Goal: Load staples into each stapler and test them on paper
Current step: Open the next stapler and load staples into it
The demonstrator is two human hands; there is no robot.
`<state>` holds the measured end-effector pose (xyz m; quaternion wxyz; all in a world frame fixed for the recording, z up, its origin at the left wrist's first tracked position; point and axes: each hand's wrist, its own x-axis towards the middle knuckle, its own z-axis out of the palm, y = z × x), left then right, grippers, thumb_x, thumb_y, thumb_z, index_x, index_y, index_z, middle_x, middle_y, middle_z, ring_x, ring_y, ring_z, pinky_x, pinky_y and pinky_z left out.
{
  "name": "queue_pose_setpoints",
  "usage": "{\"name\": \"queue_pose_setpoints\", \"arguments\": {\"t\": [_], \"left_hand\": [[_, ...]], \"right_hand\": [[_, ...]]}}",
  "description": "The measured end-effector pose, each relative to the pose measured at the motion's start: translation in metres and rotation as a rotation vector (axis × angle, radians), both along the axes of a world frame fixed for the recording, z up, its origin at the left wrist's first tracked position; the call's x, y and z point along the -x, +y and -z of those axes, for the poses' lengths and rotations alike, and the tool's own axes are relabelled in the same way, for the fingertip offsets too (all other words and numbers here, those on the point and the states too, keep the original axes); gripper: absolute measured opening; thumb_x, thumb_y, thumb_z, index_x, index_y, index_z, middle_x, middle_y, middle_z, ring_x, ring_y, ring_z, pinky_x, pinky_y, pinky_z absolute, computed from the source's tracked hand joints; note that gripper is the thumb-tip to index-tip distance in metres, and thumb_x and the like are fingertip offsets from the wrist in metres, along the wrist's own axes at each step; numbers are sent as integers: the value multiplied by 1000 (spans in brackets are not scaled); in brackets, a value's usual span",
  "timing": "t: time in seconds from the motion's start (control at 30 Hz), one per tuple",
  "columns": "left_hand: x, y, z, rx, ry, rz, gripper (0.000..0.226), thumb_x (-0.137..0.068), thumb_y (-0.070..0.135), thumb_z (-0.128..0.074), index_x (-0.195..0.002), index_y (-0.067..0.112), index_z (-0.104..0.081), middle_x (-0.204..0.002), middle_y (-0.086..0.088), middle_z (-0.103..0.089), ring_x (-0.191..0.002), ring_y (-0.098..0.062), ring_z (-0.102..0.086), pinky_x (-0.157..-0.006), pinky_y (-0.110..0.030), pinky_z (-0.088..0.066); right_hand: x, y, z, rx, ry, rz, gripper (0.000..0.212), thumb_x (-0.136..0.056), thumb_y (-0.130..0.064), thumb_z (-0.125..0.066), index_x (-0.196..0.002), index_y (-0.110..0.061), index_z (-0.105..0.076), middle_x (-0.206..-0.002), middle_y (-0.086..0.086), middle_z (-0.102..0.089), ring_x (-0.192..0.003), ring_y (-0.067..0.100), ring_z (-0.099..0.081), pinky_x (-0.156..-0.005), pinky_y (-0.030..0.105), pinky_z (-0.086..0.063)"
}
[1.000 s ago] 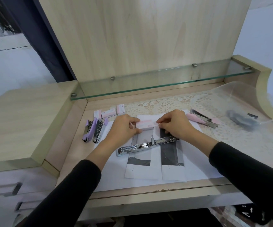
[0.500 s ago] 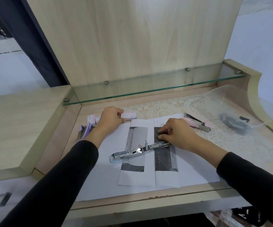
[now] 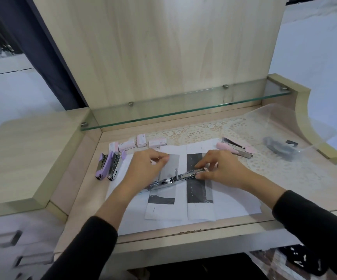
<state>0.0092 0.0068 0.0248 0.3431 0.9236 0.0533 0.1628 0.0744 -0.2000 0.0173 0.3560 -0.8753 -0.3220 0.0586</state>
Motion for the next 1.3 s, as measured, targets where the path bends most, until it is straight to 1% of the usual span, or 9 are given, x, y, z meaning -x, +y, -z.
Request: {"name": "queue_pose_setpoints", "arguments": {"t": [0.07, 0.17, 0.27, 0.47, 0.7, 0.8, 0.9, 1.03, 1.3], "left_hand": [[15, -12, 4, -36, 39, 60, 21, -86, 27, -61, -102, 17, -71, -98, 7, -67, -82, 4, -55, -70, -3, -36], [25, -15, 9, -133, 100, 74, 33, -84, 40, -60, -107, 19, -68, -106, 5, -66, -97, -9, -57, -86, -23, -42], [32, -13, 12, -129, 129, 104, 48, -76, 51, -63, -112, 19, -66, -104, 8, -64, -95, -8, -55, -84, -23, -42], [37, -19, 38, -379, -103, 116, 24, -75, 27, -69, -94, 13, -72, -88, 2, -70, -79, -21, -62, -78, -32, -45], [39, -20, 45, -305, -219, 42, 21, -67, 26, -68, -85, 14, -71, -78, 2, -70, -74, -9, -52, -73, -17, -33], [39, -21, 45, -287, -216, 37, 21, -68, 25, -68, -85, 14, -71, -78, 2, -70, -74, -9, -52, -72, -17, -34], [40, -22, 45, -316, -240, 43, 19, -68, 24, -68, -85, 15, -71, -77, 3, -69, -74, -10, -51, -71, -17, -32], [41, -20, 47, -328, -238, 28, 20, -68, 24, -68, -85, 16, -72, -77, 3, -70, -71, -10, -53, -71, -19, -33], [41, -20, 47, -314, -238, 30, 20, -68, 19, -74, -87, 14, -72, -77, 2, -70, -72, -12, -54, -73, -19, -35]], "right_hand": [[3, -1, 2, 42, -27, -26, 22, -72, -21, -75, -94, -20, -72, -82, -9, -55, -66, 2, -46, -61, 11, -34], [8, -1, 5, 68, -85, -33, 19, -75, -13, -72, -93, -17, -72, -80, -9, -53, -62, -2, -43, -58, 14, -31], [15, -3, 7, 85, -150, -34, 17, -76, -15, -69, -92, -18, -72, -76, -14, -49, -62, -1, -42, -61, 20, -31], [23, -8, 13, 96, -292, -92, 27, -80, -15, -66, -105, -25, -69, -89, 1, -61, -84, 18, -52, -60, 19, -27], [29, -13, 19, 149, -650, -172, 36, -77, -16, -46, -98, -33, -71, -76, 0, -59, -59, 15, -52, -53, 6, -6], [27, -15, 24, 151, -660, -196, 39, -77, -15, -45, -102, -34, -69, -80, 2, -59, -61, 16, -53, -48, 16, -26], [25, -14, 30, 130, -662, -187, 40, -74, -11, -52, -103, -33, -68, -81, 3, -59, -61, 18, -54, -51, 22, -31], [27, -12, 31, 112, -631, -177, 43, -79, -19, -35, -103, -31, -69, -82, 5, -58, -62, 20, -55, -49, 24, -37], [27, -15, 32, 69, -520, -134, 42, -75, 2, -57, -101, -28, -70, -87, 5, -61, -69, 21, -55, -51, 14, -24]]}}
